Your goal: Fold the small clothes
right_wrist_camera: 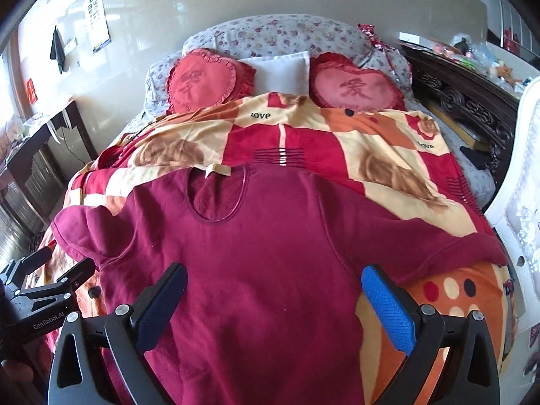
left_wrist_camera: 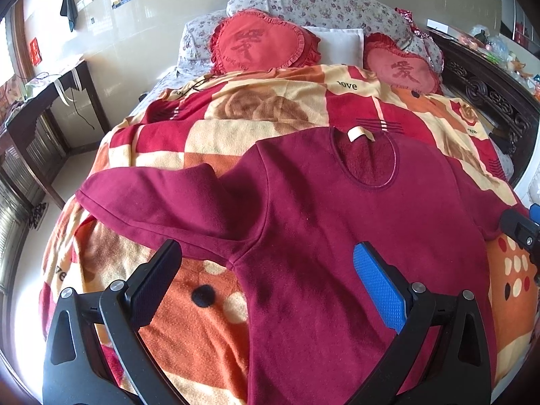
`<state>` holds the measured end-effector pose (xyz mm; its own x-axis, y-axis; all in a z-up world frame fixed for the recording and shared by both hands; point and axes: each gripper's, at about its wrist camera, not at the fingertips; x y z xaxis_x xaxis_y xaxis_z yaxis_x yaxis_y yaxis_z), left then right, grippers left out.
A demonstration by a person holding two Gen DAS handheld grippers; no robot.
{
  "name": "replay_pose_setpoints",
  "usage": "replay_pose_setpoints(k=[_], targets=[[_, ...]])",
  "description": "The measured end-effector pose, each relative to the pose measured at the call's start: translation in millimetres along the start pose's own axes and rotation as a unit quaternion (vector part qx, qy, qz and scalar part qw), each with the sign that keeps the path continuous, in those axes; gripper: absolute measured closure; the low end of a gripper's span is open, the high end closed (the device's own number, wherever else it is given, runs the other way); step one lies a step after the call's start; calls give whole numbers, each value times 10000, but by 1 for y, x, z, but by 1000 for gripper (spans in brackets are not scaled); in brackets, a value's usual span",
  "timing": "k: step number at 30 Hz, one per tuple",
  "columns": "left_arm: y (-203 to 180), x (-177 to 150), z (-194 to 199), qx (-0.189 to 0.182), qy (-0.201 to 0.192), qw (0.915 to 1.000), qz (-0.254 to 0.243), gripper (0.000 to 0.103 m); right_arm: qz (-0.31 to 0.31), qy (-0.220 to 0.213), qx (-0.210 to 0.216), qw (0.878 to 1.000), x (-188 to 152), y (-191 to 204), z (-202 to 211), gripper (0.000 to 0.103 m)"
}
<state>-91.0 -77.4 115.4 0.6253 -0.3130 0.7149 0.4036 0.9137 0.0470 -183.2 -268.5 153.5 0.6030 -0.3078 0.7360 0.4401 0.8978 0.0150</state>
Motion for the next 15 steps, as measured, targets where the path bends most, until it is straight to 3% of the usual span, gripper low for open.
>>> replay_pose_setpoints(k=[15], targets=[[-2, -5, -17, 28, 104, 9999, 9, 1, 99, 172, 60, 9998, -2, 21, -29, 1]])
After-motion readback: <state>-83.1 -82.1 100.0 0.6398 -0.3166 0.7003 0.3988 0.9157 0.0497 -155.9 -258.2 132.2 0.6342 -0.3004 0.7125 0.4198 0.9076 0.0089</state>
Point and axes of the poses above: each gripper's, at about its wrist camera, not at the fingertips, and z roughly against the way its jaws point, y to its left, x to its top, and after that the axes turned 5 degrees about -y, right-handed
